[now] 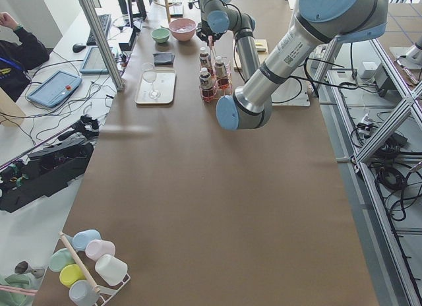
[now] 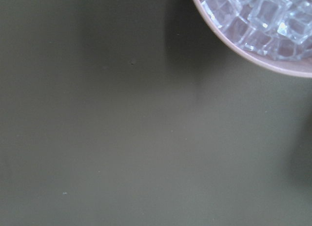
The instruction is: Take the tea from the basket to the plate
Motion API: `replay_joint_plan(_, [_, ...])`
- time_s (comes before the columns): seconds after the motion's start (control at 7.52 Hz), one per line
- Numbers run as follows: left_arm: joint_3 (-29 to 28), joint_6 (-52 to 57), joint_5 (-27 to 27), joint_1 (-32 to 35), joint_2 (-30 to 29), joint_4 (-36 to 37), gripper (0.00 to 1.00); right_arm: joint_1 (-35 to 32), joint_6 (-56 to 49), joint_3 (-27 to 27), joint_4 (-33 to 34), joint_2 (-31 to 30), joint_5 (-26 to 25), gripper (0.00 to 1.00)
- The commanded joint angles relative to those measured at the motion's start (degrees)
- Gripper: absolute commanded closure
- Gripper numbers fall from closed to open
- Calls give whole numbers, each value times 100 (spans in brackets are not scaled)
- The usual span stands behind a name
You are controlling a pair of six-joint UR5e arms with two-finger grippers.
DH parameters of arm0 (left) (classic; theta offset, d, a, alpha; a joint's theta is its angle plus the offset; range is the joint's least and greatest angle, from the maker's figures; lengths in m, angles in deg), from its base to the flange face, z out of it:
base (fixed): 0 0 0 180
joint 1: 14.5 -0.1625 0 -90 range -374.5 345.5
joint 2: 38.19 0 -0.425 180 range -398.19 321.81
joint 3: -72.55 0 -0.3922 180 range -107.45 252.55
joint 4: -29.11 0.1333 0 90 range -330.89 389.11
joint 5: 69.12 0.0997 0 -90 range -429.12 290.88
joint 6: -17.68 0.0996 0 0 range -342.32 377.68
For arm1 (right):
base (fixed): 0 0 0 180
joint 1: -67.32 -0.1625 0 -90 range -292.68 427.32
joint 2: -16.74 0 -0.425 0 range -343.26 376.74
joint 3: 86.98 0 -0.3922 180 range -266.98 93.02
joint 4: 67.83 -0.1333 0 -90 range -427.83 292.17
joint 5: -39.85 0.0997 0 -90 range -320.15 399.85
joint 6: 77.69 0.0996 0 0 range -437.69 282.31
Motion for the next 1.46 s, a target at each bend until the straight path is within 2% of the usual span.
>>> replay_joint_plan(0.0, [34,-10,-26,20,9,8,100,36,1627,41,-2,560,682,0])
replay_joint_plan(0.27, [34,-10,-26,20,53,0,100,351,3034,-3,-2,1247,955,0])
replay_joint_plan(0.53, [17,-10,-17,12,44,-9,100,912,4510,-142,-46,2028,974,0])
replay_joint_plan(0.8, [25,-10,-17,3,44,-9,100,1021,4938,-974,-55,3047,948,0])
replay_joint_plan(1.33, [25,-19,-17,-6,53,-9,100,1257,5254,-1171,-55,3402,904,0])
